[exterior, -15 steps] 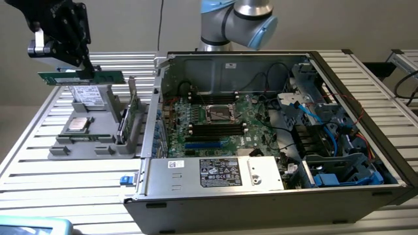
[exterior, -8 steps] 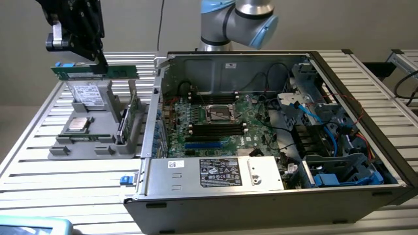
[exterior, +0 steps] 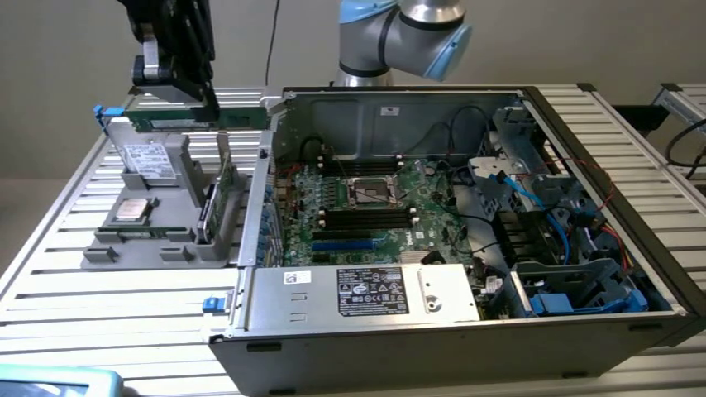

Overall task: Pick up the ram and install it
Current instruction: 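Pick up the ram and move it above insertion slot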

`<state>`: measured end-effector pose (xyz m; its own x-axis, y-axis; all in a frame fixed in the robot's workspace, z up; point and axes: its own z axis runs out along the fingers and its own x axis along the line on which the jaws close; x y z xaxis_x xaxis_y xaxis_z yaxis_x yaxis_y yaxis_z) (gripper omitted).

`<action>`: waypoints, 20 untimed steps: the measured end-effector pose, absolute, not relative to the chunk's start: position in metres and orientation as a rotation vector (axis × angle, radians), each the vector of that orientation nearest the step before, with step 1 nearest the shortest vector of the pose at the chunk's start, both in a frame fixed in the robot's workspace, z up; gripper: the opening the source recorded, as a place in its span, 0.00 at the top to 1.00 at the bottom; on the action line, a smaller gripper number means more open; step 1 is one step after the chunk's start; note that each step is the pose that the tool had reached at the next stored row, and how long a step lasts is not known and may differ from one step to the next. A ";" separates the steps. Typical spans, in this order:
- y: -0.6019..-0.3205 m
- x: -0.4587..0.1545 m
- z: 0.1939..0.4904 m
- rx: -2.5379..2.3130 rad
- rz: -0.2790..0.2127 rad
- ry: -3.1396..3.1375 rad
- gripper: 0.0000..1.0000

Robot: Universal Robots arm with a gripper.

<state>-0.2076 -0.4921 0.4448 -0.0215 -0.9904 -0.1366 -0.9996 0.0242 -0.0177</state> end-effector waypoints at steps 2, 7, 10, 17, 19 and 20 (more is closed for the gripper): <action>-0.492 -0.198 0.445 -2.110 0.139 2.159 0.86; -0.492 -0.176 0.445 -2.094 0.170 2.144 0.86; -0.492 -0.162 0.445 -2.084 0.189 2.134 0.86; -0.495 -0.130 0.443 -2.083 0.194 2.133 0.86; -0.496 -0.121 0.442 -2.084 0.195 2.134 0.86; -0.496 -0.117 0.441 -2.084 0.195 2.134 0.86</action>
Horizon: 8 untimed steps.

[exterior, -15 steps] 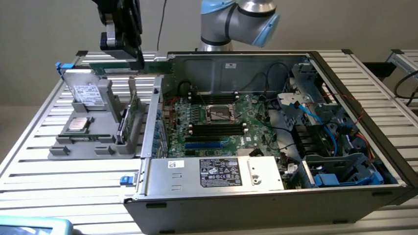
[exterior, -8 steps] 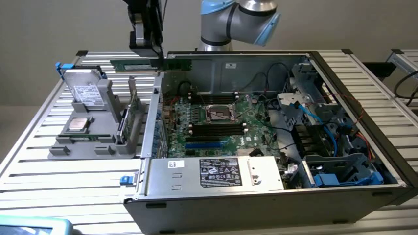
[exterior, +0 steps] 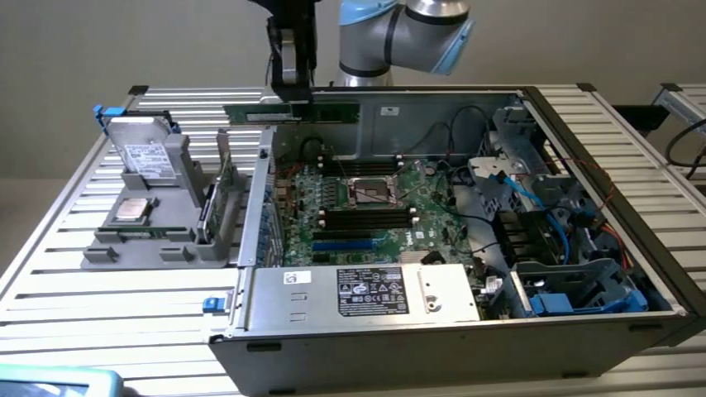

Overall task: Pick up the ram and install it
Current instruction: 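Pick up the ram and move it above insertion slot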

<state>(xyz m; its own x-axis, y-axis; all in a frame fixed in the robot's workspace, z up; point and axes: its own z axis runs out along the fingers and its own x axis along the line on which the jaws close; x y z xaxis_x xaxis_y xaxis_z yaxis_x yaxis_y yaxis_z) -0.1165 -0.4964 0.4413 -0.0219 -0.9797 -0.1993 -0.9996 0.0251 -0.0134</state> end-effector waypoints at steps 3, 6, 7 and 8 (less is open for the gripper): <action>-0.497 -0.103 0.440 -2.084 0.196 2.134 0.86; -0.497 -0.089 0.438 -2.084 0.196 2.134 0.86; -0.497 -0.085 0.437 -2.084 0.196 2.134 0.86; -0.497 -0.080 0.436 -2.084 0.196 2.134 0.86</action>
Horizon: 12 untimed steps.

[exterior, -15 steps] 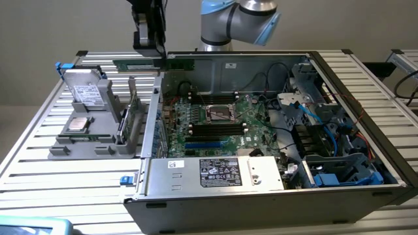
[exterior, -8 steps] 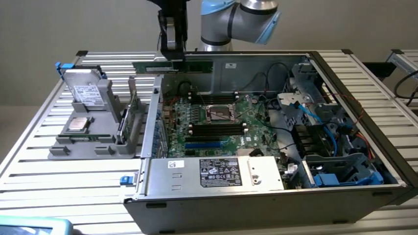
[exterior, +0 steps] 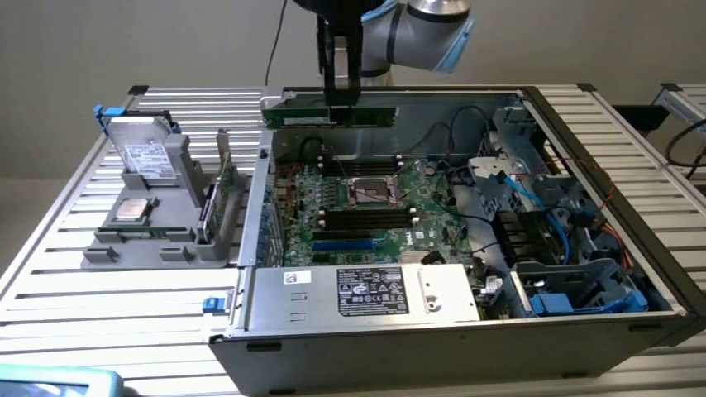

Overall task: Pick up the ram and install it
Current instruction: 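Pick up the ram and move it above insertion slot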

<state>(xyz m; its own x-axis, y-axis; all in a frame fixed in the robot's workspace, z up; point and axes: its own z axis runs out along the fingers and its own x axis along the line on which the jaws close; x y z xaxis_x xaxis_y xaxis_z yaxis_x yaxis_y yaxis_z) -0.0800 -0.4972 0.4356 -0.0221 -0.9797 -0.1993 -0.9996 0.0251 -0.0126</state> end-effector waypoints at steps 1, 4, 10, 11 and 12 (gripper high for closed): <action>-0.497 -0.076 0.434 -2.084 0.196 2.134 0.86; -0.497 -0.062 0.428 -2.084 0.196 2.134 0.86; -0.491 -0.035 0.418 -2.085 0.194 2.135 0.86; -0.491 -0.031 0.416 -2.086 0.193 2.136 0.86; -0.490 -0.028 0.414 -2.087 0.191 2.138 0.86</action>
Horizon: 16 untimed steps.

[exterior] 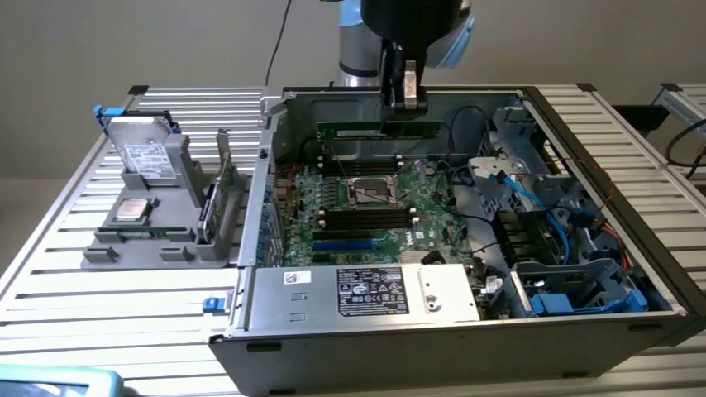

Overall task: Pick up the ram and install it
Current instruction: 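Pick up the ram and move it above insertion slot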

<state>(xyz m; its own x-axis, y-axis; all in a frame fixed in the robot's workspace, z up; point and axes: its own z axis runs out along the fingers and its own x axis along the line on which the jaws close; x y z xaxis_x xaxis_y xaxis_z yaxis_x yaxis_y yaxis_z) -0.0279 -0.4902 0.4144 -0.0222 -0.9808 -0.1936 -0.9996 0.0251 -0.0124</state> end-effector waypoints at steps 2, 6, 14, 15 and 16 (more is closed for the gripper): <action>-0.489 -0.025 0.413 -2.095 0.178 2.145 0.86; -0.484 -0.021 0.412 -2.123 0.127 2.174 0.86; -0.456 -0.019 0.403 -2.142 0.089 2.193 0.86; -0.451 -0.019 0.401 -2.148 0.078 2.199 0.86; -0.450 -0.019 0.400 -2.151 0.070 2.202 0.86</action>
<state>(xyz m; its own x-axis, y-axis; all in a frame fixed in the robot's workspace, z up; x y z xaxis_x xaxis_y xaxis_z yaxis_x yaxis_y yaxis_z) -0.0190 -0.4498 0.4005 -0.0229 -0.9968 -0.0762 -0.9997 0.0238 -0.0107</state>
